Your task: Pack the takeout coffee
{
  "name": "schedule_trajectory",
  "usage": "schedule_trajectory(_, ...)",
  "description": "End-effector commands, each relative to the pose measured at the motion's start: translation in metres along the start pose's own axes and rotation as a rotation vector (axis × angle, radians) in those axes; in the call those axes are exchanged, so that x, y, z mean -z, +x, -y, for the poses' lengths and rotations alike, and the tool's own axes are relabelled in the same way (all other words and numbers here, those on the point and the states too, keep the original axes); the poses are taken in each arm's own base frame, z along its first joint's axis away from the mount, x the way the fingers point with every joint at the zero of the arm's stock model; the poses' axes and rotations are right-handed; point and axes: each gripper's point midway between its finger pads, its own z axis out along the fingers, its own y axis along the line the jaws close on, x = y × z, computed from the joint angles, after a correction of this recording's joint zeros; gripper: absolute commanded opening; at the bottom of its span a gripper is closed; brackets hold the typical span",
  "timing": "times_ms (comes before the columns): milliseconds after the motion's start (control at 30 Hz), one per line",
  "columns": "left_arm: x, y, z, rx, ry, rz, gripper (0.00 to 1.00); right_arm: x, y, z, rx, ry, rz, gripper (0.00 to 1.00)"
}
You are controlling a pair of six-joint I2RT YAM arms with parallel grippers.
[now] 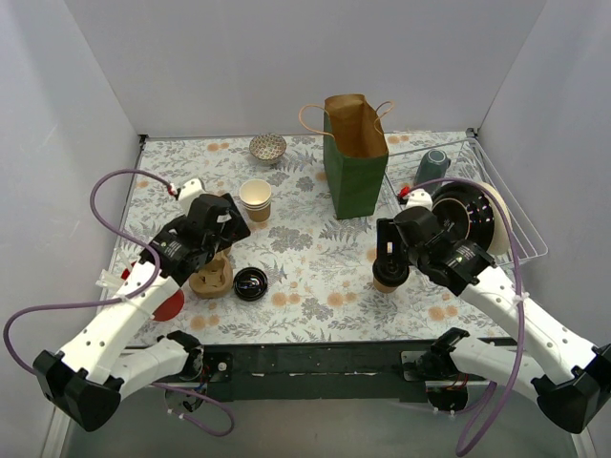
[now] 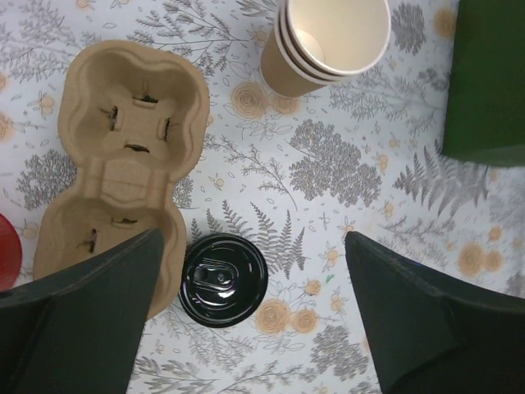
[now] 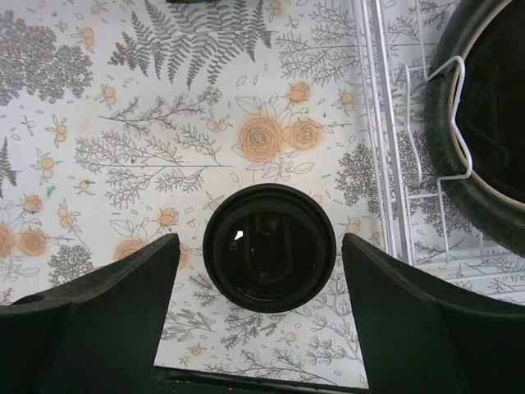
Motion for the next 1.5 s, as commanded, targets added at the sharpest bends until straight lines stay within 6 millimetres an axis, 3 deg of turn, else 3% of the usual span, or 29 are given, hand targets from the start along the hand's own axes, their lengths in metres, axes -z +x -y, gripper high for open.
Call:
schedule_trajectory(0, 0.014, -0.021, -0.027, 0.224, -0.123, 0.132, 0.82, 0.014, -0.023, 0.001, -0.023, -0.008, 0.075, 0.86)
schedule_trajectory(67, 0.02, -0.028, -0.039, 0.375, -0.201, 0.176, 0.81, 0.016, -0.025, -0.003, -0.03, -0.033, 0.085, 0.85)
schedule_trajectory(167, 0.025, -0.039, -0.032, 0.498, -0.26, 0.161, 0.87, 0.019, -0.028, -0.01, -0.043, -0.074, 0.096, 0.84)
schedule_trajectory(233, 0.028, -0.041, -0.032, 0.522, -0.341, 0.131, 0.84, 0.019, -0.029, -0.019, -0.036, -0.127, 0.111, 0.84)
schedule_trajectory(300, 0.028, -0.041, -0.034, 0.657, -0.415, 0.133, 0.79, 0.018, -0.027, -0.02, -0.028, -0.137, 0.112, 0.84)
schedule_trajectory(467, 0.008, -0.028, -0.041, 0.837, -0.509, 0.011, 0.74, 0.024, -0.03, -0.027, -0.018, -0.196, 0.141, 0.83)
schedule_trajectory(533, -0.002, -0.033, -0.051, 0.898, -0.556, 0.033, 0.73, 0.027, -0.031, -0.028, -0.016, -0.217, 0.16, 0.83)
schedule_trajectory(633, -0.023, -0.033, -0.058, 0.943, -0.601, -0.005, 0.73, 0.029, -0.033, -0.028, -0.013, -0.226, 0.187, 0.83)
schedule_trajectory(733, -0.04, -0.018, -0.059, 0.968, -0.651, -0.068, 0.71, 0.028, -0.036, -0.025, -0.003, -0.213, 0.206, 0.83)
schedule_trajectory(1100, -0.052, 0.009, -0.081, 1.123, -0.733, -0.035, 0.66, 0.022, -0.036, -0.026, 0.011, -0.204, 0.204, 0.82)
schedule_trajectory(1467, -0.081, 0.036, -0.094, 1.141, -0.82, -0.076, 0.64, 0.021, -0.036, -0.03, 0.01, -0.223, 0.205, 0.82)
